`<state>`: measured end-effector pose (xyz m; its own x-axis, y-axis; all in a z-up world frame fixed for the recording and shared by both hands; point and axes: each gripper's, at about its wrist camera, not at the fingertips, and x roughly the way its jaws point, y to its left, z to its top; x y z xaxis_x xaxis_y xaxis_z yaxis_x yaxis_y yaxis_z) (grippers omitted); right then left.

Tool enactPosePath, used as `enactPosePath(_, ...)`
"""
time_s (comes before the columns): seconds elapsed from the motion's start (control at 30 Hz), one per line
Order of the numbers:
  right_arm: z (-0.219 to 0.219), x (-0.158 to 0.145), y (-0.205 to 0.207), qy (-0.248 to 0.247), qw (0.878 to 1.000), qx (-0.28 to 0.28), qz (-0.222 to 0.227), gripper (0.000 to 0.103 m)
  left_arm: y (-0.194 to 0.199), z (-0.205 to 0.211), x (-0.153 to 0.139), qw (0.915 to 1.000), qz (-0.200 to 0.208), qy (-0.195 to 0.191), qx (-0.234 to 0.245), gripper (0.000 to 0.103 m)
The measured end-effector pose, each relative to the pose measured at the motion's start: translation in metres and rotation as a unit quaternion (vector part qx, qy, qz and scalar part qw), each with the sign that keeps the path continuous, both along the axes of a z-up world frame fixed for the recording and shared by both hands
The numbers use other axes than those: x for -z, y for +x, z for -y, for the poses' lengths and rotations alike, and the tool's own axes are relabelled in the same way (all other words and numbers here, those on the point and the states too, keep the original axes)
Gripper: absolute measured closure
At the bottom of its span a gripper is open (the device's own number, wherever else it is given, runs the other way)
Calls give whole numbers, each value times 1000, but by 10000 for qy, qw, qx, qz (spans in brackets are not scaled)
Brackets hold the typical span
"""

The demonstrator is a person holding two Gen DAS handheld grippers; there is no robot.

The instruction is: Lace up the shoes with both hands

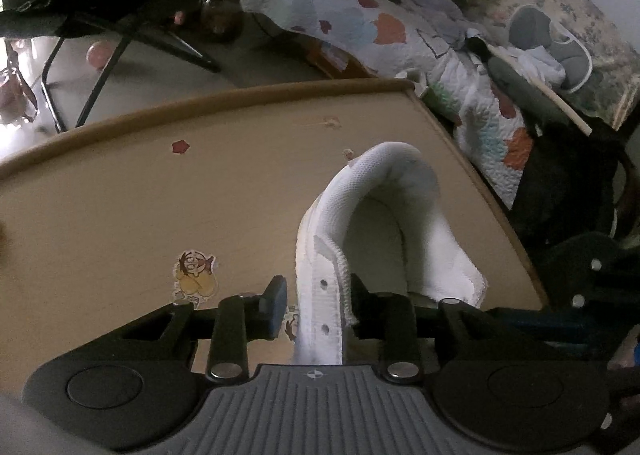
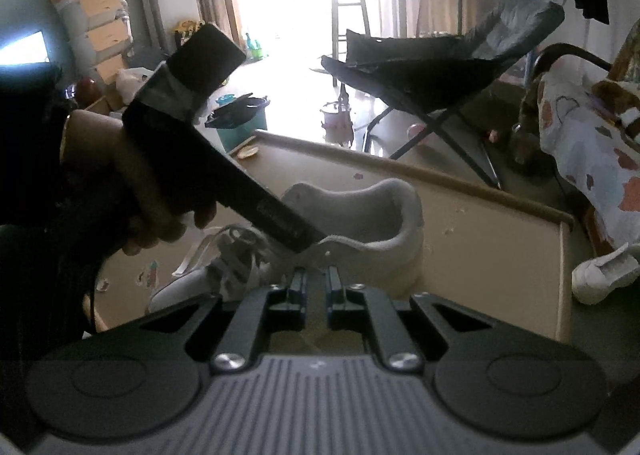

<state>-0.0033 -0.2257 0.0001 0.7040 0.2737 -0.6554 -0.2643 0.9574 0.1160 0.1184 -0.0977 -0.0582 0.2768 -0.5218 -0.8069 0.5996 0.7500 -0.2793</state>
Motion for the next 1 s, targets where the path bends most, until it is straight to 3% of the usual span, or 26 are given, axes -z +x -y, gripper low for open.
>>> enactPosePath(0.13, 1, 1, 1, -390, 9991, -167, -12, 87, 0, -1, -2, 10000, 19, 80, -10, 62)
enactPosePath(0.4, -9, -4, 9, -689, 9940, -844, 126, 87, 4, -2, -7, 9999, 22, 124, -43, 60)
enactPosePath(0.6, -15, -1, 11, -1011, 9884, -1134, 43, 100, 4, -1, -9, 9999, 23, 151, -71, 59)
enactPosePath(1.0, -21, -1, -4, -1213, 9874, -1008, 85, 101, 10, -4, -8, 9979, 61, 505, -405, 26)
